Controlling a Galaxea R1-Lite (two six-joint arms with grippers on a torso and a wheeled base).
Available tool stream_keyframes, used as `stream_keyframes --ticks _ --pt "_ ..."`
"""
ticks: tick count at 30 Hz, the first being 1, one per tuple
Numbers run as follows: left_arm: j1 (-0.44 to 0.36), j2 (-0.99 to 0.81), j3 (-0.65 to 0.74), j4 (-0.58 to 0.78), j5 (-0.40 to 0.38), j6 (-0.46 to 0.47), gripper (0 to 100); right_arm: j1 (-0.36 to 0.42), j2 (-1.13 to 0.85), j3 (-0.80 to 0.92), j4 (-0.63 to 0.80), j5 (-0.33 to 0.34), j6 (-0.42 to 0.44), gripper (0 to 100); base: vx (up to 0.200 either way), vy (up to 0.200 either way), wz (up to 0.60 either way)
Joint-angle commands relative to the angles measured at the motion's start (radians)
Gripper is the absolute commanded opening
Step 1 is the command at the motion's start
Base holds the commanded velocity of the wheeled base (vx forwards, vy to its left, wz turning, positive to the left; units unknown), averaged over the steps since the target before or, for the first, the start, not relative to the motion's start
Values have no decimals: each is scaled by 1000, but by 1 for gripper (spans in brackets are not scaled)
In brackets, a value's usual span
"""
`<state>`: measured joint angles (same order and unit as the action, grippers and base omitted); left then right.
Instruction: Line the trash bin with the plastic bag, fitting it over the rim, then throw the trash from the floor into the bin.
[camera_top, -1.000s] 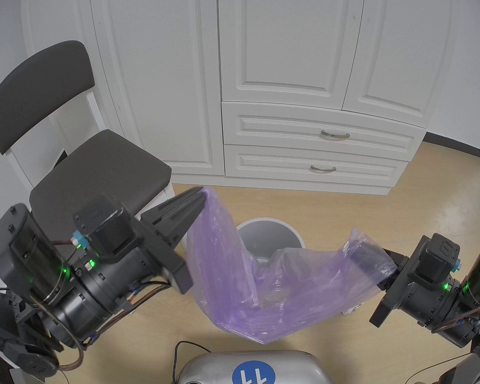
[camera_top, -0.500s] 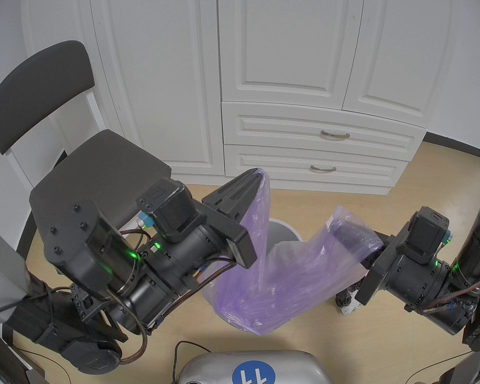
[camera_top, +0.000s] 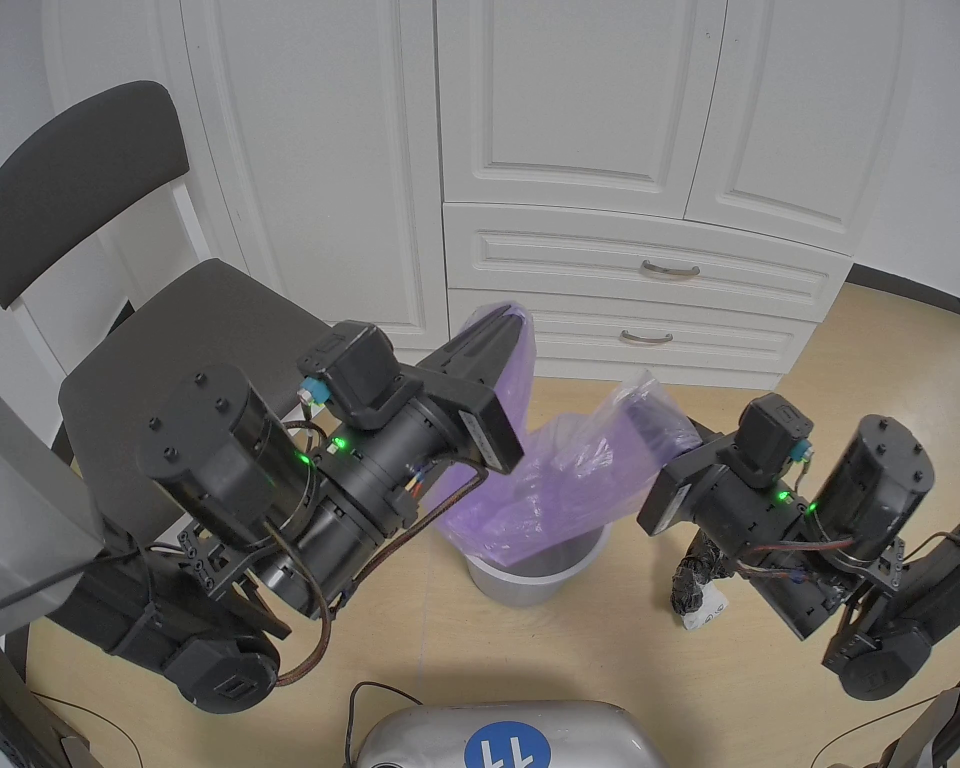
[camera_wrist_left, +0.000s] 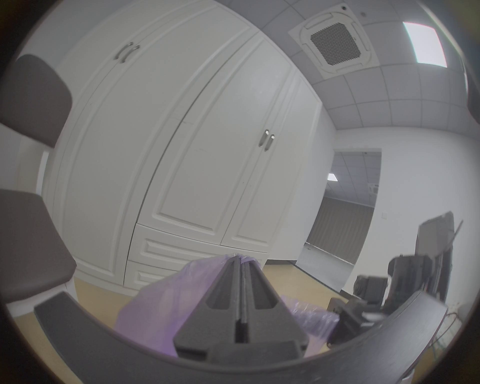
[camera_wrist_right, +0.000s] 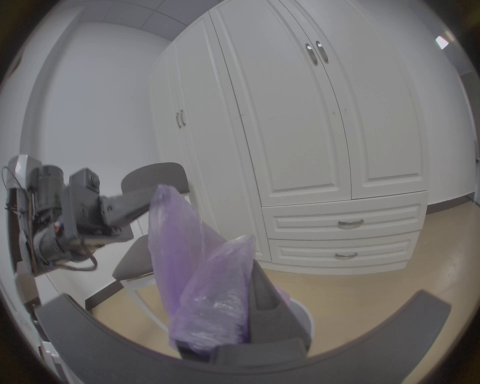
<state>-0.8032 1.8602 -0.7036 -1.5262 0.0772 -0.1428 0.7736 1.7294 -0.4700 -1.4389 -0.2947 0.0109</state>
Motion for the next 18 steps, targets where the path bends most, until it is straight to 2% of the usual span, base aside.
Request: stream_keyframes --ticks 1,6,8,14,18 --pt "41 30 -37 0 -2 -67 0 -51 188 -56 -94 -11 -8 0 0 0 0" --pt "44 40 -34 0 -4 -77 0 -82 234 -82 -132 -9 -17 0 0 0 0" --pt "42 68 -39 0 -2 -78 0 -125 259 -93 -132 -6 -58 0 0 0 0" --pt "21 122 -46 -2 1 -113 0 -178 249 -110 -132 3 -60 0 0 0 0" --pt "12 152 -53 -2 4 -120 0 -185 246 -125 -132 3 -61 0 0 0 0"
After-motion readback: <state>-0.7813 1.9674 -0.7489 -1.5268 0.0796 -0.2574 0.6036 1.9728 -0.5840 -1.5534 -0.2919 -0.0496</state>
